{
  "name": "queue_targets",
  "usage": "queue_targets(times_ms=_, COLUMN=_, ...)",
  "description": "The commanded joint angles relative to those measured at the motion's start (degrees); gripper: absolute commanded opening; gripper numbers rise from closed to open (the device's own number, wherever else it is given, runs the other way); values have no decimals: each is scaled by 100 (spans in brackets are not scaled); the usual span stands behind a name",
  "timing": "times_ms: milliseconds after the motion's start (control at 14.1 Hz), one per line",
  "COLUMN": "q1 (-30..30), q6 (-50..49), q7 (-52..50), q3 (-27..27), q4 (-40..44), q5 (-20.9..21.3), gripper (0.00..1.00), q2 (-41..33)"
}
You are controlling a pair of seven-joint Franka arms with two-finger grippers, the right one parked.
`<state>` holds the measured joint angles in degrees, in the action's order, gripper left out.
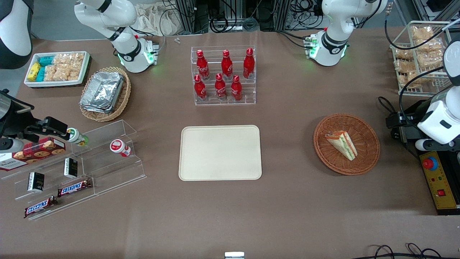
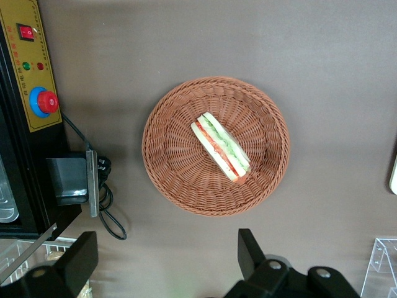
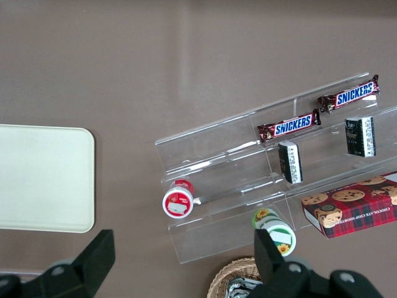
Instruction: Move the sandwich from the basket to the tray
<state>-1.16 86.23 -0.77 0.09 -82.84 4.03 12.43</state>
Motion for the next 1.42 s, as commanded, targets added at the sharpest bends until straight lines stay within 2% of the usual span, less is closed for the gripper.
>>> queue_targets(times_ms=0, q1=-60, q6=43, q7=-54, q3=70, q4=83, q5=-104, gripper=100, q2=-65)
queue_targets(times_ms=637, q1=-112, q6=-1, q7=-54, q3=70, q4=-83, q5=-104, gripper=100, q2=-197)
queue_targets(times_ms=779, q1=-121, q6=173, q7=-63, q3=70, q4=-520, q5=-139, gripper=100, q2=-477)
queue_targets(times_ms=1062, q1=-130, q6=1228, q7=-563, q3=1, q4=-1795, q5=-201, gripper=100, q2=-1049)
queue_targets(times_ms=1345, q1=-130, q6=1949, q7=-1615, q3=-290, q4=-2552, q5=-201, gripper=100, q2=-980)
